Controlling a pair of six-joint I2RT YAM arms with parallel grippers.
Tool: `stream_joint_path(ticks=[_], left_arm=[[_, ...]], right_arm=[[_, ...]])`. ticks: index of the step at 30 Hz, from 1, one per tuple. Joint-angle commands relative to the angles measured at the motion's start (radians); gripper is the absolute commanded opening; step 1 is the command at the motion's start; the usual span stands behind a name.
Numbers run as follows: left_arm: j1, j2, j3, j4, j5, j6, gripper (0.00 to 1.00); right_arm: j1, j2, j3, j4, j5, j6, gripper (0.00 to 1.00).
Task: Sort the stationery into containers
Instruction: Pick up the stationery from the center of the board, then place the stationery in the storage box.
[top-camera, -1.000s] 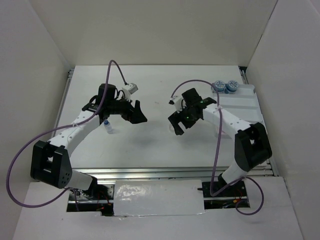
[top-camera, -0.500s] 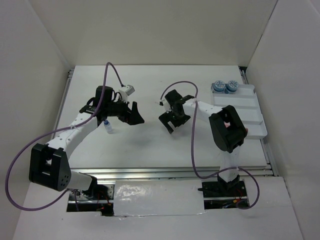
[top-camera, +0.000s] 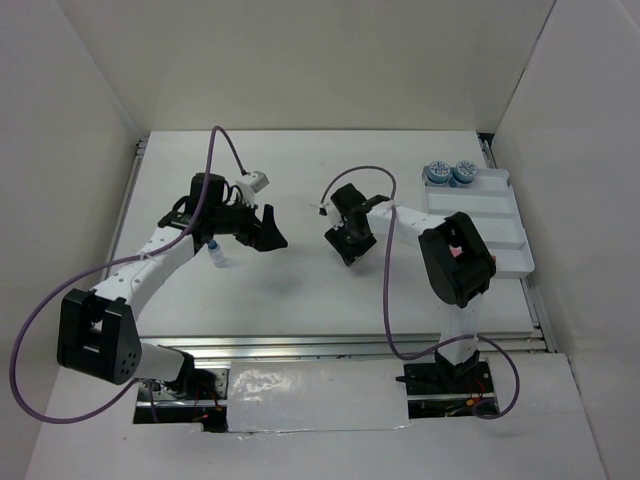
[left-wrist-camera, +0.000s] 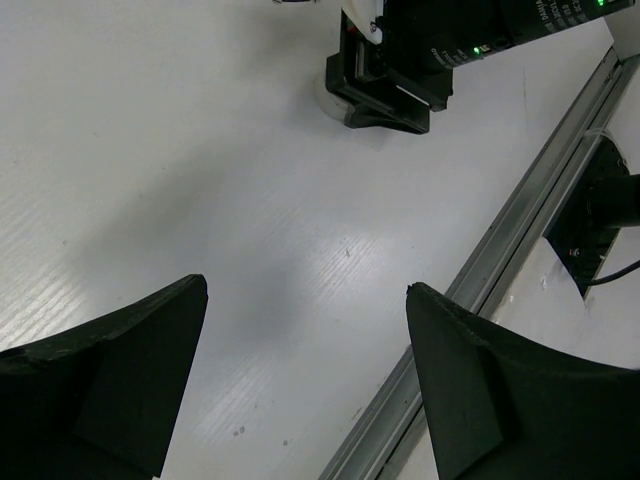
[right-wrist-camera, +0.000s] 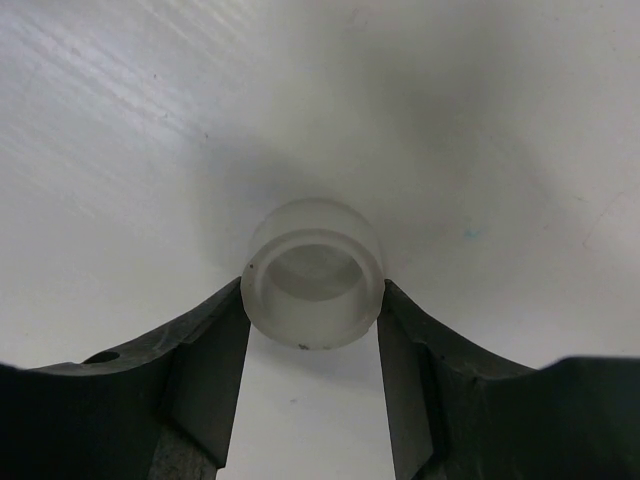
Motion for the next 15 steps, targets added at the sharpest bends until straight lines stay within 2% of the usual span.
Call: stream_joint_path(ticks=[1, 4, 8, 11, 15], left_arm=[[0.007, -0.036, -0.006, 0.008, 0.008, 0.012, 0.93], [0.008, -0.035, -0.003, 0.008, 0.01, 0.01, 0.93], [0.01, -0.04, -0.003, 0.004, 0.005, 0.021, 0.93], [0.008, -0.042, -0.008, 0.005, 0.001, 0.029, 0.93], [0.005, -0.026, -0.009, 0.021, 0.005, 0.016, 0.93]], right_arm=[[0.003, -0.083, -0.023, 0.029, -0.026, -0.02, 0.44], [-0.008, -0.132, -0.014, -0.008, -0.03, -0.023, 0.4], [-0.061, -0.276, -0.024, -0.052, -0.045, -0.024, 0.38], [-0.167, -0.373, -0.037, -0.088, -0.046, -0.044, 0.38], [-0.377, -0.43, -0.06, -0.129, 0.008, -0.098, 0.38]])
